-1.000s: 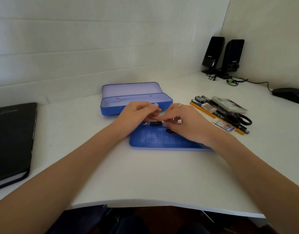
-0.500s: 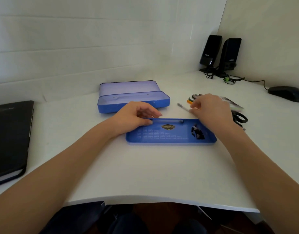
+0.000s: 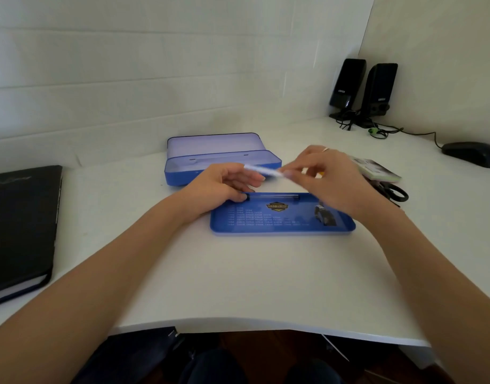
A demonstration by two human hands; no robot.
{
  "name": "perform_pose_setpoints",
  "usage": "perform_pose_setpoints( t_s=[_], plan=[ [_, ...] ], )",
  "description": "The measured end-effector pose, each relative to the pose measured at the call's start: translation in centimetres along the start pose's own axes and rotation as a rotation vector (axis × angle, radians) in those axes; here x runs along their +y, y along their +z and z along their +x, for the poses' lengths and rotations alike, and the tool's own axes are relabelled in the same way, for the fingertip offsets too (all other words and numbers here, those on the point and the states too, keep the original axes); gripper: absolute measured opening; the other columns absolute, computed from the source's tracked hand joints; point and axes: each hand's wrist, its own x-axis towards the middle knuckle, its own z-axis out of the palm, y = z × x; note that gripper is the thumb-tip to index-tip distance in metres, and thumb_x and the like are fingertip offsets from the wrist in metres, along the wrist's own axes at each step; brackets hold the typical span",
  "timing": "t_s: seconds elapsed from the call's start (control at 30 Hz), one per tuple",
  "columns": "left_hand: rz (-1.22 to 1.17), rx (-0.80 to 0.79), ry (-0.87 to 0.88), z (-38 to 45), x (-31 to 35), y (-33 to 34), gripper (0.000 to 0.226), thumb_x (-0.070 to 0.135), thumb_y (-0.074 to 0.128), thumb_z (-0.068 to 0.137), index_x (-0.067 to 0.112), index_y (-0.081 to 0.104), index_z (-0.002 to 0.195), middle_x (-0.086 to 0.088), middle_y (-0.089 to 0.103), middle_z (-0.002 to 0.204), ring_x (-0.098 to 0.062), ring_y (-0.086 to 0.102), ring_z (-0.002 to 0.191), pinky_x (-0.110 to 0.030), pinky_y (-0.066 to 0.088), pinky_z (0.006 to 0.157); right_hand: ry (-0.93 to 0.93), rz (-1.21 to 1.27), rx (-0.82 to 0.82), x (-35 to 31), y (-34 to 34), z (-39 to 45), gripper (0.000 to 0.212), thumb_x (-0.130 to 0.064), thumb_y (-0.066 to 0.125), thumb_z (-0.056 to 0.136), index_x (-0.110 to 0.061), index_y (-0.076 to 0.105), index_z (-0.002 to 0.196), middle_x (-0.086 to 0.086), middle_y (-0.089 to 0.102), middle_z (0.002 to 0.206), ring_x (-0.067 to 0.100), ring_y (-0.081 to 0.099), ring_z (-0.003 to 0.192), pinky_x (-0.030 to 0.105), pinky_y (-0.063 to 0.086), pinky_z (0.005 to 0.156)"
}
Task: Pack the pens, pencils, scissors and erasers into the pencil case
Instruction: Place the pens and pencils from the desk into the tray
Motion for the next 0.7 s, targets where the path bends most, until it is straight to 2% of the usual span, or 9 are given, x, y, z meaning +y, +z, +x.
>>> perform_pose_setpoints(
  t_s=[0.1,0.17,0.23,0.33,0.4,0.47,0.57,0.7],
  plan=[
    [-0.015,0.004,-0.034,0.2,0.0,-0.1,0.054,-0.022,0.052,0.074,0.026,0.065,0.096,0.001,0.069,0.099,-0.010,0.063,0.092,-0.020,0.050,0.084,-0.046,-0.094,-0.229,0.0,1.0,-0.3,0.027,-0.013,0.061,0.089,-0.030,0.072,0.107,-0.006,0.064,0.095,0.006,0.056,0.080,0.008,0.041,0.069],
    [-0.027,-0.011,-0.043,0.2,0.1,-0.2,0.056,-0.023,0.049,0.073,0.025,0.065,0.096,0.002,0.069,0.098,-0.012,0.063,0.095,-0.019,0.050,0.081,-0.061,-0.150,-0.272,0.1,1.5,-0.3,0.029,-0.013,0.060,0.089,-0.029,0.071,0.111,-0.006,0.064,0.098,0.006,0.056,0.087,0.011,0.042,0.076],
    [-0.063,-0.016,-0.067,0.2,0.2,-0.1,0.055,-0.022,0.046,0.068,0.022,0.064,0.095,0.001,0.069,0.097,-0.013,0.063,0.093,-0.016,0.050,0.075,-0.062,-0.137,-0.271,0.2,1.5,-0.2,0.027,-0.014,0.062,0.088,-0.028,0.072,0.109,-0.007,0.064,0.094,0.008,0.058,0.088,0.019,0.047,0.082],
    [-0.141,0.002,-0.105,0.3,0.5,-0.1,0.049,-0.003,0.044,0.055,0.020,0.066,0.092,0.001,0.070,0.092,-0.013,0.065,0.085,-0.016,0.051,0.074,-0.032,-0.072,-0.274,0.4,1.1,-0.1,0.019,-0.012,0.068,0.083,-0.024,0.077,0.096,-0.011,0.066,0.080,0.007,0.063,0.078,0.028,0.053,0.083],
    [-0.142,0.006,-0.103,0.2,0.6,0.1,0.035,0.003,0.053,0.067,0.018,0.067,0.096,0.001,0.070,0.094,-0.012,0.065,0.087,-0.016,0.050,0.081,-0.016,-0.031,-0.275,0.3,1.2,-0.2,0.013,-0.014,0.072,0.080,-0.023,0.078,0.087,-0.010,0.069,0.077,0.005,0.064,0.074,0.023,0.053,0.078],
    [-0.045,-0.002,-0.063,0.0,0.5,0.3,0.024,0.008,0.064,0.081,0.020,0.065,0.102,0.000,0.070,0.101,-0.011,0.065,0.096,-0.020,0.048,0.092,-0.038,-0.040,-0.250,-0.2,1.9,-0.3,0.007,-0.016,0.074,0.079,-0.020,0.078,0.083,-0.013,0.066,0.074,-0.001,0.061,0.068,0.010,0.046,0.067],
    [0.095,-0.073,0.004,-0.3,0.1,0.3,0.042,0.006,0.075,0.074,0.019,0.062,0.111,-0.004,0.068,0.109,-0.012,0.064,0.103,-0.022,0.048,0.096,-0.081,-0.105,-0.167,-0.6,3.0,-0.2,0.005,-0.022,0.076,0.077,-0.018,0.073,0.078,-0.015,0.055,0.066,0.002,0.052,0.060,0.011,0.037,0.059],
    [0.129,-0.038,0.038,-0.3,0.0,0.2,0.047,-0.004,0.074,0.073,0.016,0.062,0.114,-0.007,0.068,0.110,-0.017,0.063,0.106,-0.020,0.049,0.094,0.024,-0.189,-0.064,0.2,2.6,0.4,0.015,-0.037,0.071,0.079,-0.025,0.062,0.077,-0.010,0.054,0.069,0.008,0.049,0.065,0.031,0.042,0.064]
  ],
)
